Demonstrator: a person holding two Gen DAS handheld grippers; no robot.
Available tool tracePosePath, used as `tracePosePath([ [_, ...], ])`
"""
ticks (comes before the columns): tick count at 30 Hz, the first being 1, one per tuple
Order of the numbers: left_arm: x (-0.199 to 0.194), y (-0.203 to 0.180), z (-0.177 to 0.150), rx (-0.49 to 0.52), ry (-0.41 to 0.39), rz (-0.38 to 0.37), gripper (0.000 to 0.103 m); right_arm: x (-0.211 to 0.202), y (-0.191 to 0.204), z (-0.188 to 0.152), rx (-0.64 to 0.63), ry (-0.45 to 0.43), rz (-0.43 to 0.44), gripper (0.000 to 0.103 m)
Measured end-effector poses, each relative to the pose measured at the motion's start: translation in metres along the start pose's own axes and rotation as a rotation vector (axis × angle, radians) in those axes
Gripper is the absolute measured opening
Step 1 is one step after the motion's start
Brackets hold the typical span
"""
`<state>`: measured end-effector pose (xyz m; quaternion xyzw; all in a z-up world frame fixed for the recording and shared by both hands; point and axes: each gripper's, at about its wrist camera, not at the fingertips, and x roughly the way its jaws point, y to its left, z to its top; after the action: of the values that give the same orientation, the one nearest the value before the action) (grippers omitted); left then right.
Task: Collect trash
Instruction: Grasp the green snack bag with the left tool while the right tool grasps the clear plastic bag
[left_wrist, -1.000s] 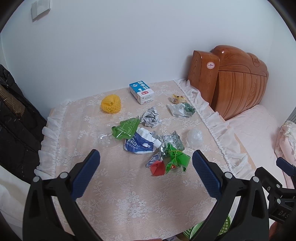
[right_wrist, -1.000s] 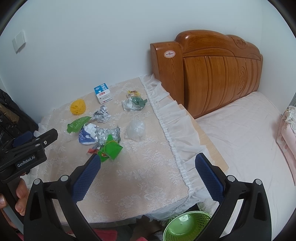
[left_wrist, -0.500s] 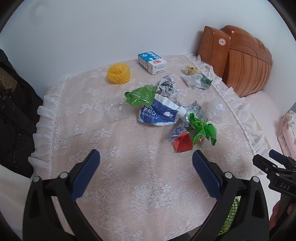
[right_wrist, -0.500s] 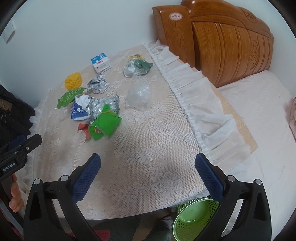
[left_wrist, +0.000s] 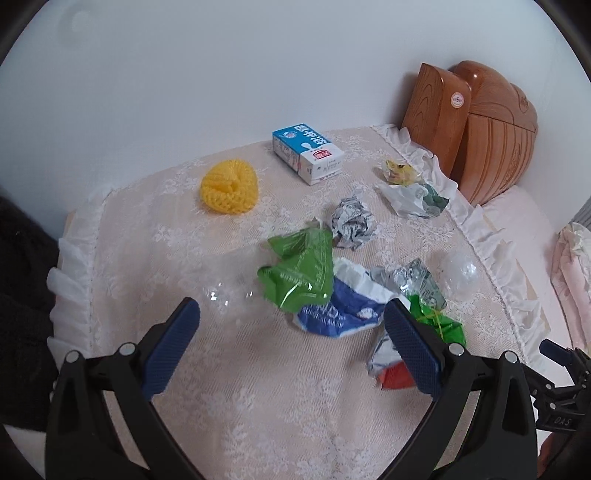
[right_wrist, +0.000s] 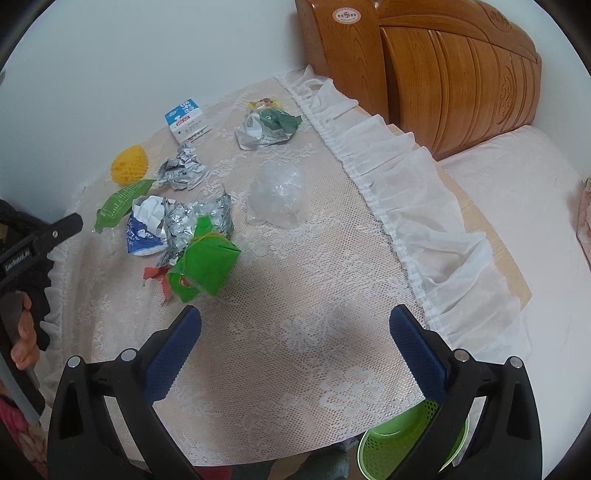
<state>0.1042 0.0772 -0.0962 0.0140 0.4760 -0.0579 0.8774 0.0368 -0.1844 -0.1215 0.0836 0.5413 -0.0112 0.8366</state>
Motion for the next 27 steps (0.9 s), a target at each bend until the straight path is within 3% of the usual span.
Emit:
tracePosePath([
  [4, 0.032, -0.012, 0.026, 0.089, 0.031, -0.027, 0.095, 0.009, -0.001, 0.004, 0.020, 0.015, -0.007, 0.101],
  [8, 0.066, -0.021, 0.037, 0.151, 0.102, -0.040, 0.079, 0.017, -0.001, 0.008, 0.040, 0.024, -0.007, 0.101],
  [12, 0.087, -0.022, 0.036, 0.181, 0.149, -0.045, 0.074, 0.021, -0.003, 0.007, 0.060, 0.028, 0.000, 0.101],
  [20, 0.086, -0.010, 0.033, 0.122, 0.147, -0.114, 0.044, 0.026, -0.006, 0.008, 0.077, 0.023, 0.007, 0.101],
  [27, 0.076, -0.006, 0.032, 0.093, 0.112, -0.120, 0.040, 0.029, -0.006, 0.013, 0.079, 0.020, 0.012, 0.101],
])
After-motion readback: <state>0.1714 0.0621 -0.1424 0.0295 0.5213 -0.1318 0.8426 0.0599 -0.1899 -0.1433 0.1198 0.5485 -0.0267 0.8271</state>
